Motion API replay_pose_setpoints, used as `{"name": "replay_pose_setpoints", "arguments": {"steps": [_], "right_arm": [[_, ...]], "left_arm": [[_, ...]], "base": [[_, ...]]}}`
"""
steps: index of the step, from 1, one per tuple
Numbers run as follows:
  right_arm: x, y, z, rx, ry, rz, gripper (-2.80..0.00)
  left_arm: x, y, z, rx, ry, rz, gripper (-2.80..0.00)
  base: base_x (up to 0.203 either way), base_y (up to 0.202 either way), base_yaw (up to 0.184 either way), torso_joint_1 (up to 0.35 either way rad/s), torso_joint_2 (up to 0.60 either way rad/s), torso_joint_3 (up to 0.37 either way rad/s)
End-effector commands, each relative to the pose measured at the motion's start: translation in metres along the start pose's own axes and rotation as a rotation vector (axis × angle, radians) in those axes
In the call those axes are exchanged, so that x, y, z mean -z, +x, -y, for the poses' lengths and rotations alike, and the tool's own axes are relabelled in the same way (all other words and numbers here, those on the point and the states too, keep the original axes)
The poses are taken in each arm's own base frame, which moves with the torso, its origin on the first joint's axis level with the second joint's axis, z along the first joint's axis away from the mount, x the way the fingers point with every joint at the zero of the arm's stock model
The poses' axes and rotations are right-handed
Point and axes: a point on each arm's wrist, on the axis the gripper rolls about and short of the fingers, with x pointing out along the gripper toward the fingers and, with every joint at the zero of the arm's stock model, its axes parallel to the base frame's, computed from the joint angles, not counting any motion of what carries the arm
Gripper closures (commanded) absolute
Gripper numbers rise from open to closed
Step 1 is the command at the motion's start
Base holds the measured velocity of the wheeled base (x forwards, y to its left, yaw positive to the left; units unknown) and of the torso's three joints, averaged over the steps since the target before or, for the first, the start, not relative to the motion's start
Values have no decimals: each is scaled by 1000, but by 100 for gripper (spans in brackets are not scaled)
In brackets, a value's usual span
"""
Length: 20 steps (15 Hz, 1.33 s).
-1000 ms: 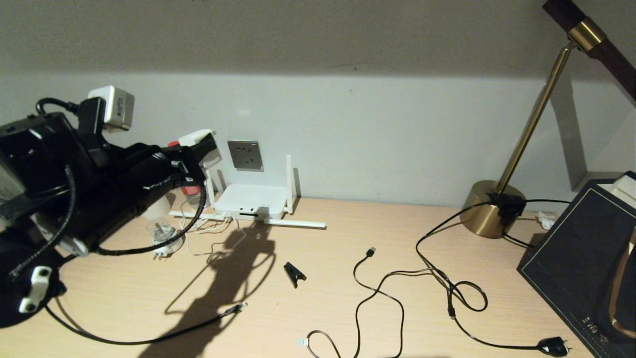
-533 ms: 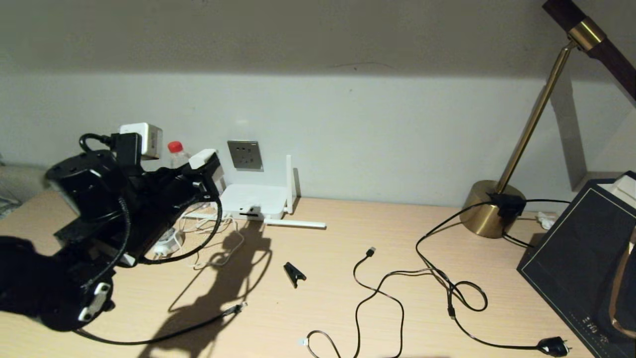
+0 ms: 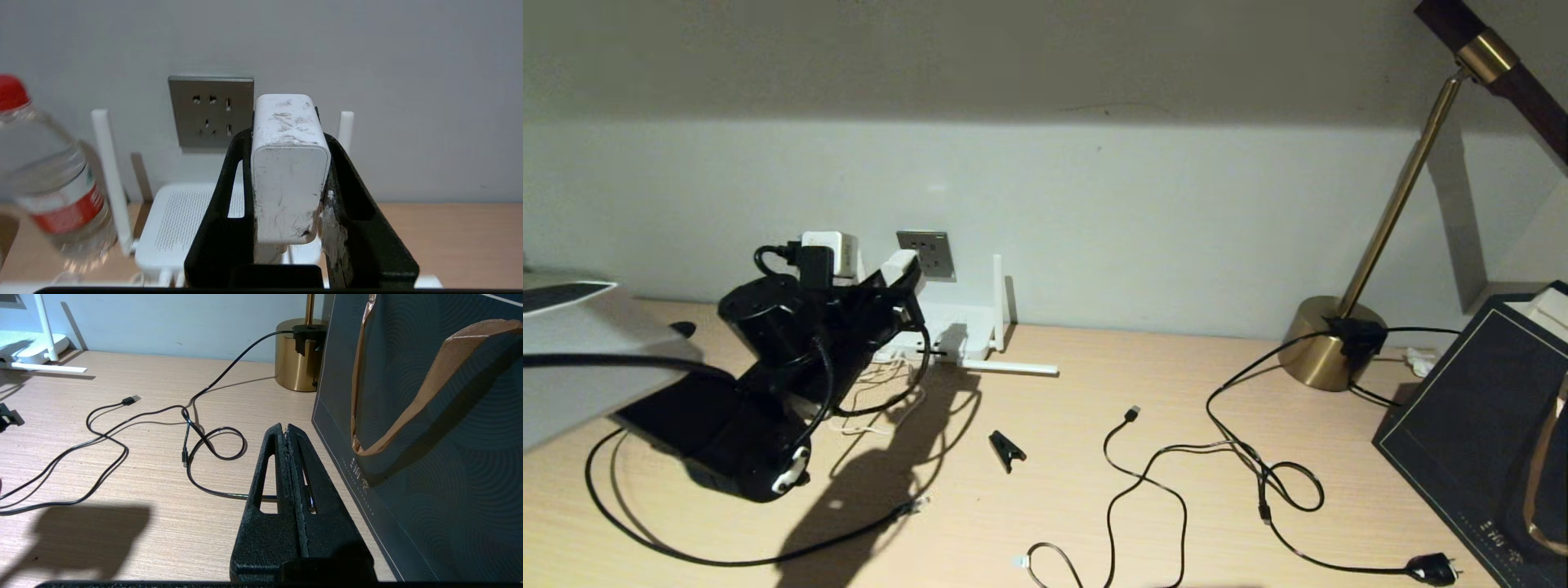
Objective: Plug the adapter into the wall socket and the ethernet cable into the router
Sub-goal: Align plug and socket
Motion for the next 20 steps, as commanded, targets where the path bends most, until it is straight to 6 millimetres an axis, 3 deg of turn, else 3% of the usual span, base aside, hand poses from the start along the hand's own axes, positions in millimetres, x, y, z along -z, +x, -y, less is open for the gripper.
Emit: {"name": "replay_pose_setpoints", "arguments": {"steps": [1, 5, 12, 15, 20], "right_arm": [[10, 2, 0, 0, -1, -36, 0], [10, 2, 0, 0, -1, -36, 0], [10, 2, 0, 0, -1, -36, 0], [10, 2, 0, 0, 0, -36, 0], [10, 2, 0, 0, -1, -36, 0]], "left_arm": [[33, 21, 3, 16, 22, 3, 0], [61, 24, -13, 57, 42, -52, 0], [64, 29, -26, 25, 43, -41, 0], [78, 44, -41, -12, 52, -24, 0], [91, 55, -46, -21, 55, -11, 0]], "base": [[0, 0, 0, 0, 0, 0], [0, 0, 0, 0, 0, 0], [0, 0, 0, 0, 0, 0], [0, 0, 0, 0, 0, 0], [0, 0, 0, 0, 0, 0]]}}
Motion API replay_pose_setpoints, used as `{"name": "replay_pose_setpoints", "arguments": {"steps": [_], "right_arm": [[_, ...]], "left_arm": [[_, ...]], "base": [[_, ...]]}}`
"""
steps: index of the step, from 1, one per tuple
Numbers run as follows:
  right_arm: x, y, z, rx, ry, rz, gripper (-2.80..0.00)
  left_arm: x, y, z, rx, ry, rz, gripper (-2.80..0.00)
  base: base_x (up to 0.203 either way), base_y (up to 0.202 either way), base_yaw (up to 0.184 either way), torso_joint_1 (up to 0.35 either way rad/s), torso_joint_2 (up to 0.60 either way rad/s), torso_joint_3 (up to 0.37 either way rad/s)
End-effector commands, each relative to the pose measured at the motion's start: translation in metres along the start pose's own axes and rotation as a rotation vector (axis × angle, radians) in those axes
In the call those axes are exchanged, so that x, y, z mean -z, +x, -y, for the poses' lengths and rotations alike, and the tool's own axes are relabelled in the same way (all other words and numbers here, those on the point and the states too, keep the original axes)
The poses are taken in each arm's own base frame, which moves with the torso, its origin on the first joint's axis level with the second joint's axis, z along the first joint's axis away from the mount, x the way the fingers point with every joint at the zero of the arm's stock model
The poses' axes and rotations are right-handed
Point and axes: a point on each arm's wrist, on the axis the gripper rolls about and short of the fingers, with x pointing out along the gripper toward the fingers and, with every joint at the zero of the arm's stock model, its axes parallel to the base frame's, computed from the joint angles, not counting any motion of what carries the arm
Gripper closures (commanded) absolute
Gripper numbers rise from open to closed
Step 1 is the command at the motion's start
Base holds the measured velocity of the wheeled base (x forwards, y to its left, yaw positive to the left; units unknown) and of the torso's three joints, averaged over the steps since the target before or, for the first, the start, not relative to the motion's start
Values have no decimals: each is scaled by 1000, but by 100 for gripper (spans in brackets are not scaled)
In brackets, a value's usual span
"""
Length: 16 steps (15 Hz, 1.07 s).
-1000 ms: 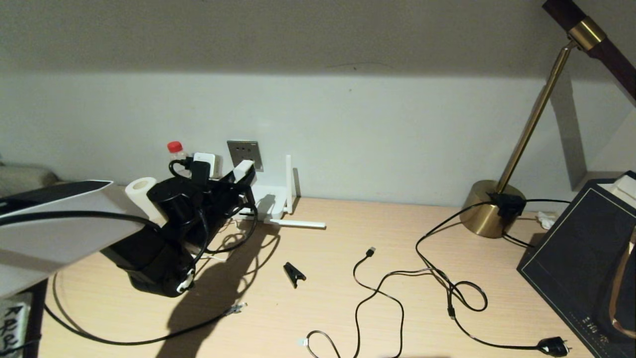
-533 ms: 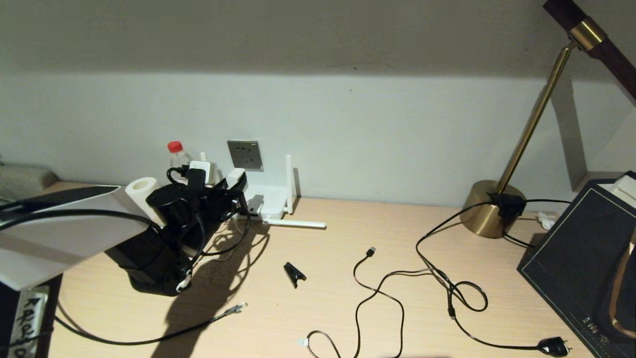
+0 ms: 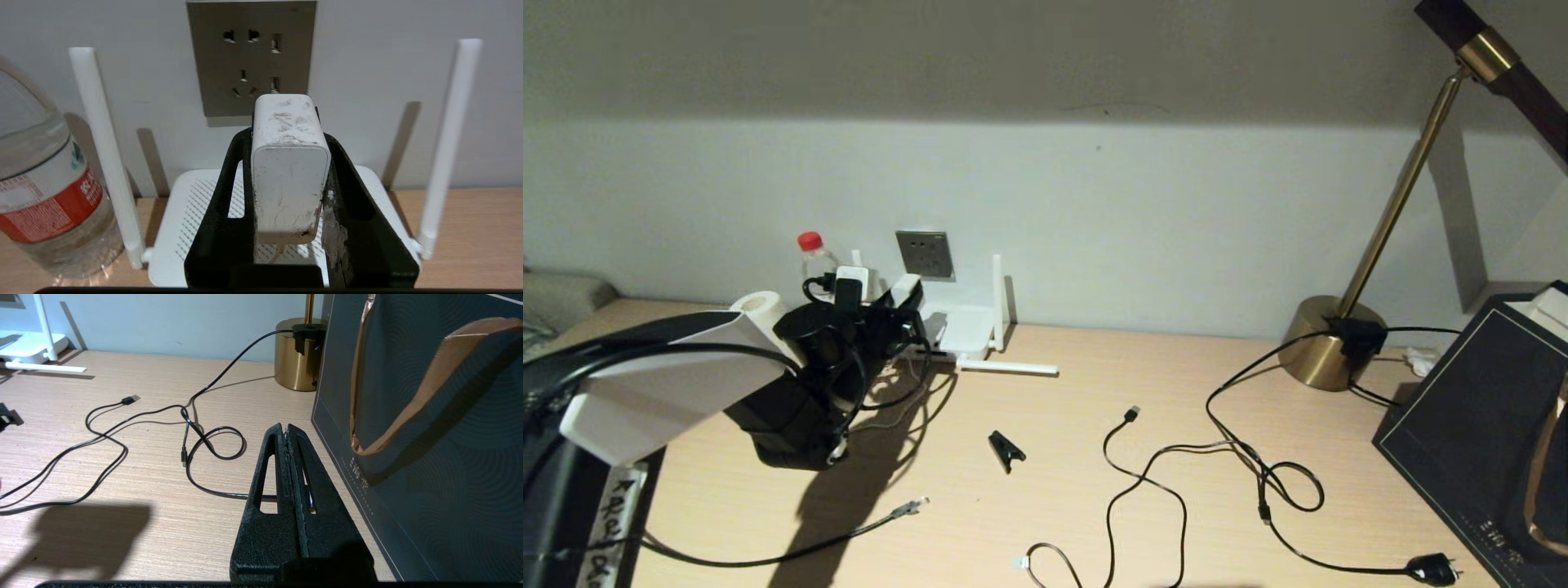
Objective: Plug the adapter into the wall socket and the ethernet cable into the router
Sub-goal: Align plug and socket
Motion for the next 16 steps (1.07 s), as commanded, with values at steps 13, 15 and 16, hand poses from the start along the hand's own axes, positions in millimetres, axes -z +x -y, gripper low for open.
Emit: {"name": "replay_pose_setpoints", "arguments": {"steps": [13, 15, 16], "right_arm": [[10, 2, 0, 0, 0, -35, 0], [10, 2, 0, 0, 0, -35, 0], [10, 2, 0, 0, -1, -35, 0]], "left_arm": [[-10, 25, -6, 4, -35, 116, 0], [-10, 28, -6, 4, -35, 124, 0], [-9, 29, -5, 5, -35, 120, 0]], "base": [[0, 0, 0, 0, 0, 0], [0, 0, 0, 0, 0, 0], [0, 0, 0, 0, 0, 0]]}}
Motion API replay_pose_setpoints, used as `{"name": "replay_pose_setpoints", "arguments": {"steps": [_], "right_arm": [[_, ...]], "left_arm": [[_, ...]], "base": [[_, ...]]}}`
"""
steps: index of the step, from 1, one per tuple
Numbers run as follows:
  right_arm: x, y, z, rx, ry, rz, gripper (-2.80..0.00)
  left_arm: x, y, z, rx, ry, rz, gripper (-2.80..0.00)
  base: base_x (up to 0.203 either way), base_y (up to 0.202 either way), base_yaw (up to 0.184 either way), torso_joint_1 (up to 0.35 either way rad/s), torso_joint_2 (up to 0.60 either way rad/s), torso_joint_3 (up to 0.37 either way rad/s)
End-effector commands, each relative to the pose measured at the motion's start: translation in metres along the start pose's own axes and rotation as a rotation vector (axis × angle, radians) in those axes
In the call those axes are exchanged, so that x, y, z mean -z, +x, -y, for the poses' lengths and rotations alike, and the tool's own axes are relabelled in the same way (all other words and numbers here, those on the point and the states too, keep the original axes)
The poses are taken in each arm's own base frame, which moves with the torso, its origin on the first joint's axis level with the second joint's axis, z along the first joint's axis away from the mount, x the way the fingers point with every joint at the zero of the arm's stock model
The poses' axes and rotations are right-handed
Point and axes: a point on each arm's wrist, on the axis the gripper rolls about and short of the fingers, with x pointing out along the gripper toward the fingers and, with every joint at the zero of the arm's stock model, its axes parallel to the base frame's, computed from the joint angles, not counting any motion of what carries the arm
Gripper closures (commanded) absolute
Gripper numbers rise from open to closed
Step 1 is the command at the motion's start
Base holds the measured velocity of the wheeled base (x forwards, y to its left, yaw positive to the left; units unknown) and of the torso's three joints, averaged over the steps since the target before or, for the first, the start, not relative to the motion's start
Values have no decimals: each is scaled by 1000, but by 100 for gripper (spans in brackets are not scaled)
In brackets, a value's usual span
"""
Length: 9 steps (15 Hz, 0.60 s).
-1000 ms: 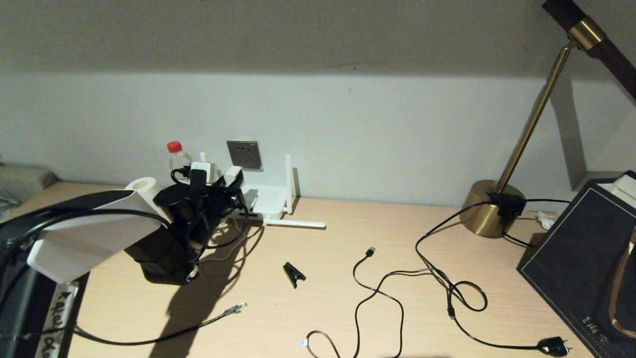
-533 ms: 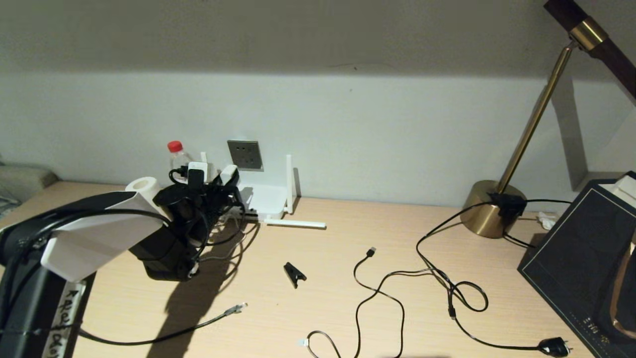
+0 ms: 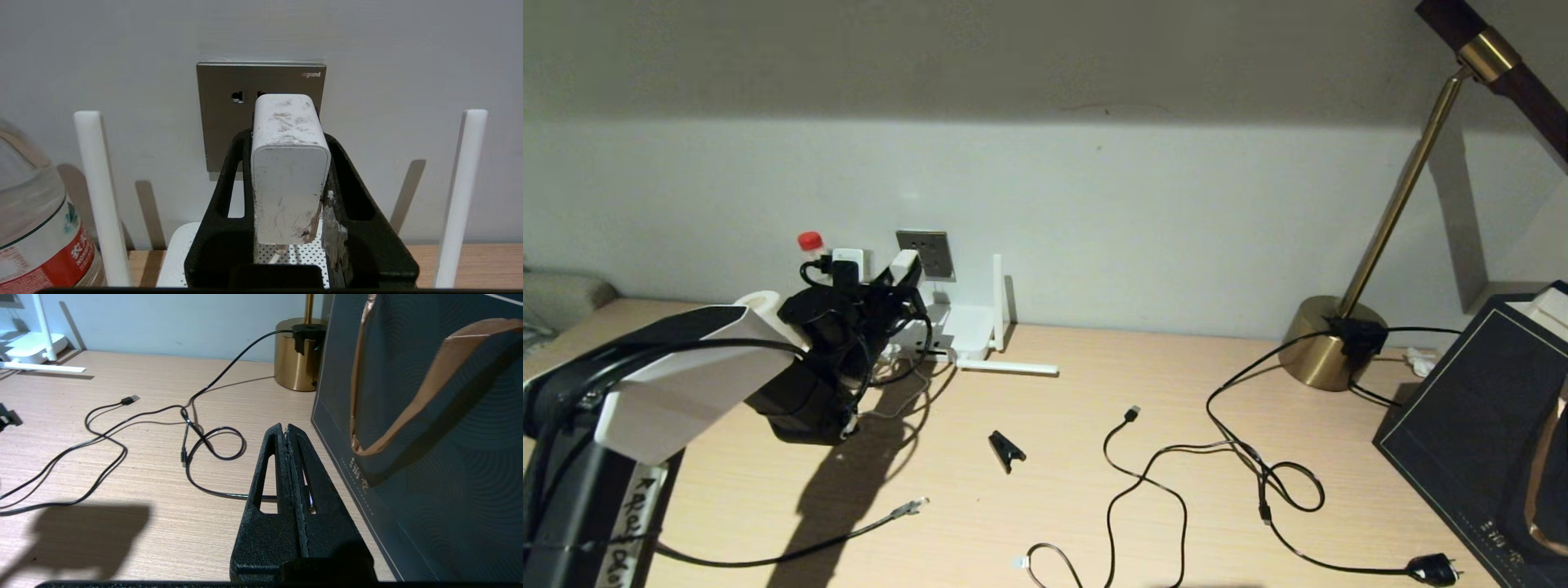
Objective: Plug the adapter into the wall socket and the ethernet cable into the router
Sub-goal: Align plug and socket
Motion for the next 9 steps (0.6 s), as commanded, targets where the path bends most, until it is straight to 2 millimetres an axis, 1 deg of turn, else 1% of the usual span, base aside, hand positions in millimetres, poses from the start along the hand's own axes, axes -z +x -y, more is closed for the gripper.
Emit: {"name": "replay_pose_setpoints", "arguments": {"steps": [1, 4, 9], "right_arm": [[10, 2, 0, -1, -1, -36, 0], [10, 2, 0, -1, 0, -36, 0], [10, 2, 0, -1, 0, -36, 0]], "left_arm": [[1, 2, 0, 1, 0, 5, 0], [7, 6, 0, -1, 0, 14, 0], [10, 5, -1, -2, 1, 8, 0]], "base": [[0, 0, 0, 0, 0, 0], [0, 0, 0, 0, 0, 0], [0, 0, 0, 0, 0, 0]]}}
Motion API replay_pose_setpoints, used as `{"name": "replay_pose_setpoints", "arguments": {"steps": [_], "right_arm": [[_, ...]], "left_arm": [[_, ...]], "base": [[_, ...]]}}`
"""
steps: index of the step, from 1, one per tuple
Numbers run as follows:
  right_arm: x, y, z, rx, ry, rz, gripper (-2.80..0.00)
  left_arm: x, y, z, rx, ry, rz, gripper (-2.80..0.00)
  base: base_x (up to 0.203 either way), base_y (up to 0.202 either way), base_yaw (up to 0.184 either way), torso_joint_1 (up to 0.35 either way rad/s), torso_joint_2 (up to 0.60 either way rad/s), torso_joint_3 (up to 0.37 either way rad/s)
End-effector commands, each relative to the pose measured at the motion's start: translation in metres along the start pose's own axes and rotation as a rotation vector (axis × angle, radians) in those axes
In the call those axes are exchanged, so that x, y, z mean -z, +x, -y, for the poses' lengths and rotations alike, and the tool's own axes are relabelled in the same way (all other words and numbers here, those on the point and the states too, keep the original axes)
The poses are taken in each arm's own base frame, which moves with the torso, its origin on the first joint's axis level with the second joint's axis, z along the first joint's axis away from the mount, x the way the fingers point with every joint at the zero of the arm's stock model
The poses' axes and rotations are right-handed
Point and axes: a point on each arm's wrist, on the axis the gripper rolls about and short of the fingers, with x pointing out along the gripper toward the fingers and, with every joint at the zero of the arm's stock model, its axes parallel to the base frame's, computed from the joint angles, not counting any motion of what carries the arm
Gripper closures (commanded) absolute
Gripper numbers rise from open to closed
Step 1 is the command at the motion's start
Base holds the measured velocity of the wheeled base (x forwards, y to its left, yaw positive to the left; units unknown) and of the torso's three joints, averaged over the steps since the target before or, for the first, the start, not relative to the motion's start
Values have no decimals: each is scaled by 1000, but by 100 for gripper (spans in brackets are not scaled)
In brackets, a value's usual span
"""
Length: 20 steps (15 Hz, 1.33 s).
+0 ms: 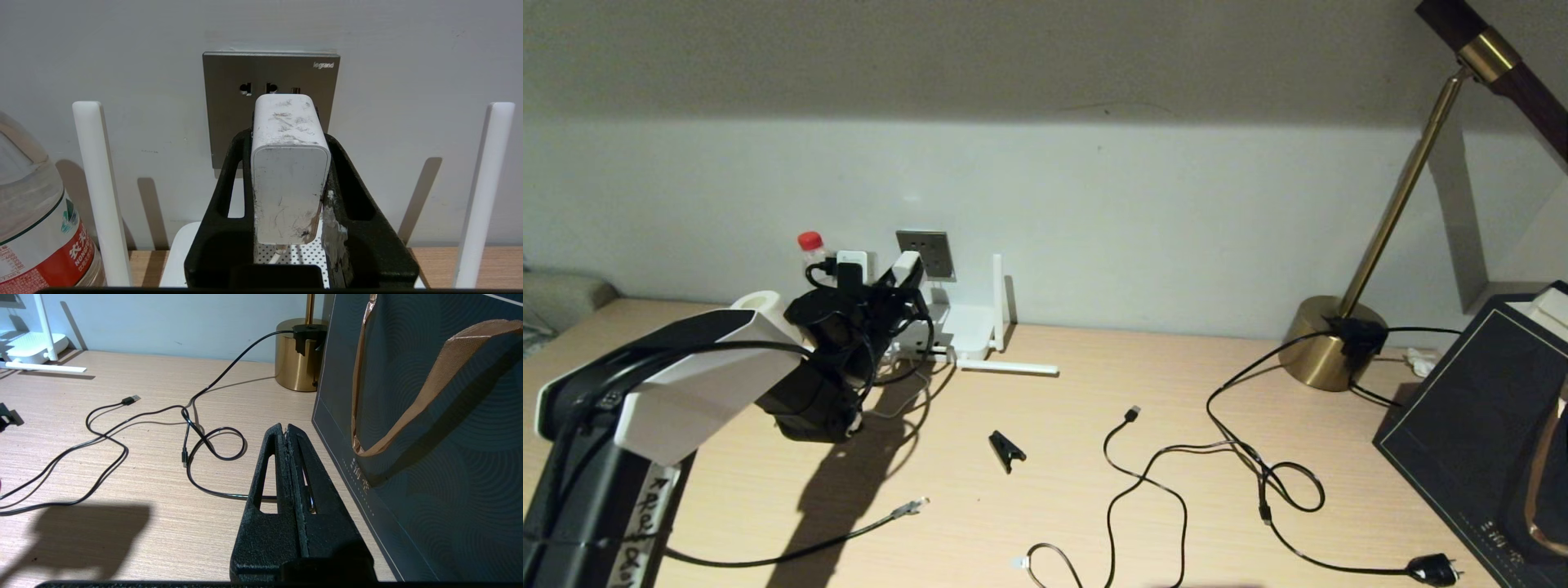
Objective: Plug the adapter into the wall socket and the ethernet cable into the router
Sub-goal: Align plug and socket
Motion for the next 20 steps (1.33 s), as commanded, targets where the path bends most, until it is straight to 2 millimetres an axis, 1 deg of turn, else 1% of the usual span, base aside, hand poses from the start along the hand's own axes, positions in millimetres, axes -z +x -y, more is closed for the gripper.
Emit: {"name": "replay_pose_setpoints", "arguments": {"steps": [1, 17, 20], "right_arm": [[10, 2, 0, 0, -1, -37, 0], [10, 2, 0, 0, -1, -36, 0], [10, 2, 0, 0, 0, -37, 0]], "left_arm": [[1, 0, 0, 0, 0, 5, 0], [5, 5, -2, -3, 2, 5, 0], [5, 5, -7, -12, 7, 6, 0]], "base": [[0, 0, 0, 0, 0, 0], [0, 0, 0, 0, 0, 0], [0, 0, 0, 0, 0, 0]]}}
